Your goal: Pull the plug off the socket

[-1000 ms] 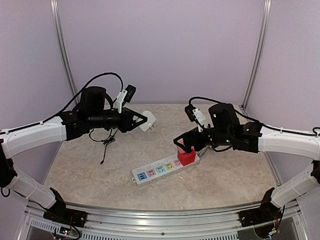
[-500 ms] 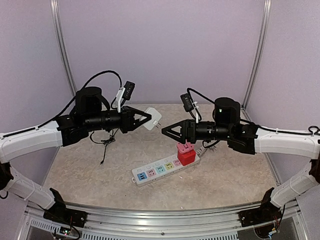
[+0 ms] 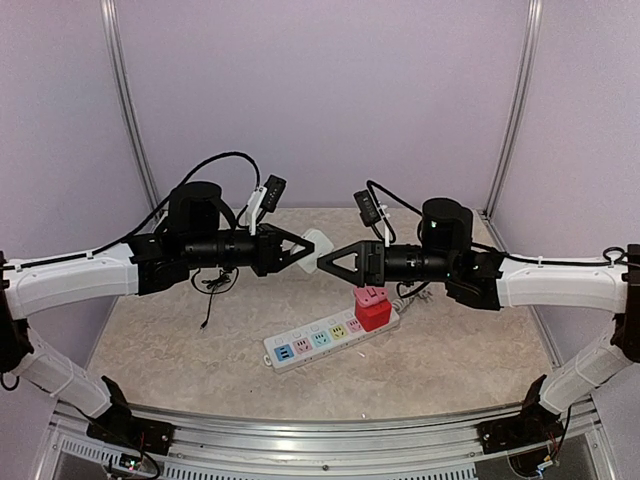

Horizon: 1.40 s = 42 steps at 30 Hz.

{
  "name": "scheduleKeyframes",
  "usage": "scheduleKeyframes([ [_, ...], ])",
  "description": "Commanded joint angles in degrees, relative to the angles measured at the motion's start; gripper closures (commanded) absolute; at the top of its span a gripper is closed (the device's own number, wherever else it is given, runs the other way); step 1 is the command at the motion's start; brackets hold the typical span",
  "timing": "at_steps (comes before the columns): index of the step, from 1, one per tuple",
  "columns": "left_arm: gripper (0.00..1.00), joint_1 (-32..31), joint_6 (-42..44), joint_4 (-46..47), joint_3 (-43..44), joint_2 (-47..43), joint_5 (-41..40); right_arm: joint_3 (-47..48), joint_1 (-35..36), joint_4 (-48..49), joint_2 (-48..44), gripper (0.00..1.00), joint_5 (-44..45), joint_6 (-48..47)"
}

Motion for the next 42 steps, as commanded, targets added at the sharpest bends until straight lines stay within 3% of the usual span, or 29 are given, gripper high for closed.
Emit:
scheduleKeyframes([
  [1,1.00,-0.3,0.0,1.8,1.6,0.1,0.3,-1.0,-0.2,0.5,0.8,0.52,0.4,0.6],
  [20,1.00,-0.7,0.6,1.4,1.4,-1.6,0.1,-1.4,-0.2,-1.7,1.0,0.53,4.0,0.4],
  [32,1.00,-2.1,1.4,0.9,3.1,0.6,4.1,-1.5,-0.2,-0.1,1.3,0.51,3.1,-0.2],
  [42,1.00,-2.1,0.2,0.1,4.9,3.4,9.0,-2.3,-0.2,3.4,-1.1,0.55,0.7,-1.7],
])
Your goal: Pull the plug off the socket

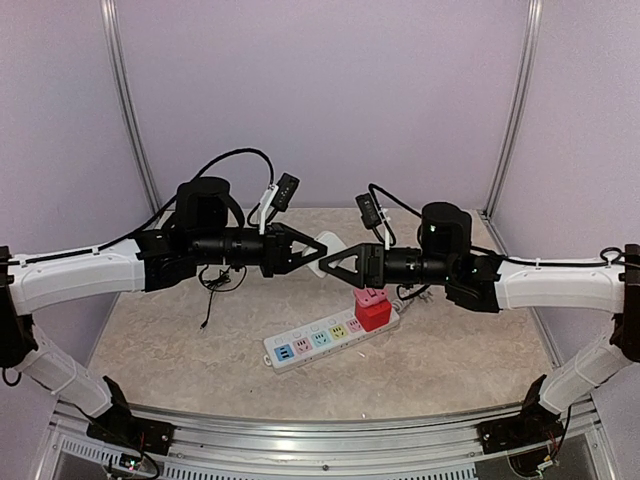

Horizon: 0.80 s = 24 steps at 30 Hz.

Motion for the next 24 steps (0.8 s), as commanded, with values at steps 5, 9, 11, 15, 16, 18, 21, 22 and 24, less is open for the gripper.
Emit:
scheduleKeyframes([
  [5,1.00,0.8,-1.8,-0.1,1.9,2.0,5.3,-2.3,-0.2,4.3,-3.6,0.62,-2.3,-2.3],
  [9,1.00,2.9,-4.6,1.6,0.8,2.0,8.6,-3.1,-0.2,5.5,-4.8,0.68,-3.4,-3.2],
  [11,1.00,3.6,-5.8,2.4,0.2,1.9,9.9,-3.2,-0.2,6.5,-5.2,0.70,-4.3,-3.3],
  [15,1.00,4.1,-6.5,2.6,0.2,2.3,12.0,-3.6,-0.2,9.0,-5.6,0.73,-6.2,-2.9],
  [16,1.00,4.1,-6.7,2.6,0.2,2.4,12.3,-3.6,-0.2,9.4,-5.6,0.74,-6.6,-2.9],
  [18,1.00,4.1,-6.8,2.7,0.2,2.7,13.1,-3.6,-0.2,10.0,-5.6,0.75,-7.1,-2.8],
  [21,1.00,4.1,-7.0,2.5,0.5,3.2,14.5,-3.6,-0.2,10.3,-5.6,0.76,-7.5,-2.8],
  [22,1.00,4.0,-7.0,2.4,0.6,3.5,14.8,-3.6,-0.2,10.2,-5.6,0.76,-7.5,-2.7],
  [24,1.00,3.9,-6.9,2.1,0.9,3.8,15.4,-3.5,-0.2,10.4,-5.6,0.77,-7.4,-2.7],
])
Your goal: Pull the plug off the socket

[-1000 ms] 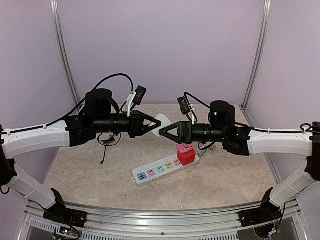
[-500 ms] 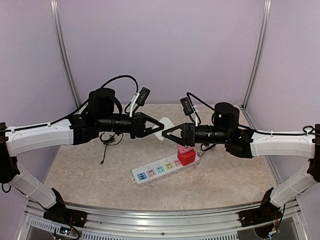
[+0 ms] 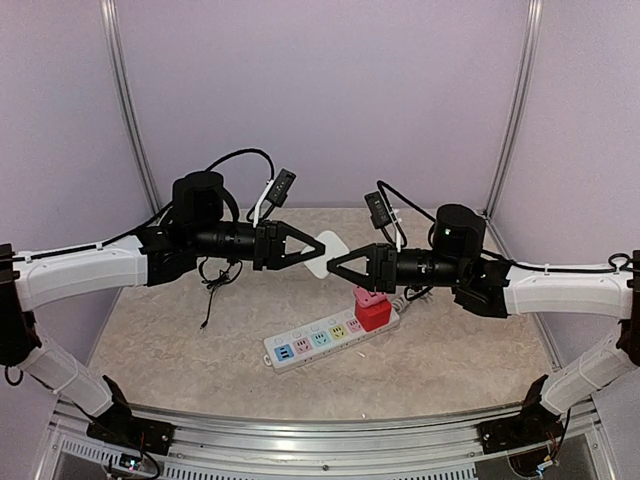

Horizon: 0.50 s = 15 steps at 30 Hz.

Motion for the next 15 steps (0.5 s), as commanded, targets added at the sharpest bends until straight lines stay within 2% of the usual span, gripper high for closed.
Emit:
scheduleKeyframes([
  [1,1.00,0.4,-0.4,-2.4,0.7,2.4,1.0,-0.1,0.1,5.2,-2.3,0.78,-2.7,-0.5],
  [7,1.00,0.3,0.4,-4.7,2.0,3.5,1.2,-0.2,0.1,5.1,-2.4,0.87,-2.4,-0.3],
  [15,0.88,1.5,0.7,-4.6,0.9,1.7,0.5,-0.7,0.0,4.8,-2.9,0.98,-0.8,0.2],
])
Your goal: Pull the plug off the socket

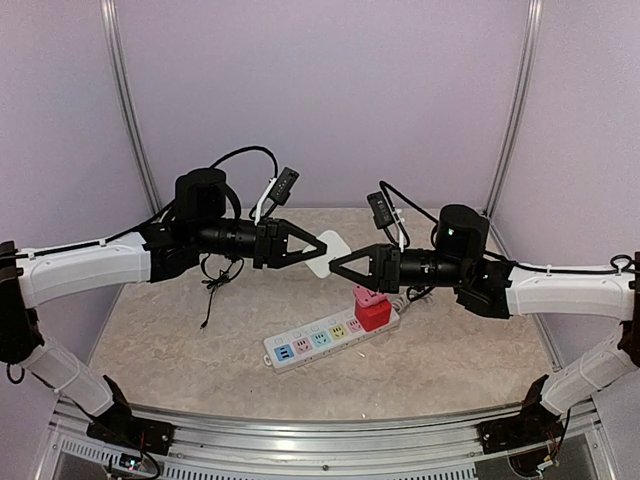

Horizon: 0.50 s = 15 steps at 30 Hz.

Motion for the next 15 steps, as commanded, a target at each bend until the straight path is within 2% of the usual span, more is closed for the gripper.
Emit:
scheduleKeyframes([
  [1,0.86,1.1,0.1,-4.3,-0.8,0.1,-2.8,0.0,0.5,4.1,-2.2,0.98,0.5,-0.8],
  [5,0.76,1.6,0.1,-4.3,-1.4,-0.7,-2.8,0.0,0.4,3.1,-2.3,1.00,1.4,-1.0],
  [13,0.75,2.3,0.2,-4.0,-2.6,-2.0,-2.9,0.0,0.3,2.8,-2.1,1.00,1.9,-1.1],
  [15,0.79,2.5,0.1,-3.6,-2.8,-2.2,-2.4,0.1,0.2,2.7,-2.1,1.00,1.8,-1.1],
])
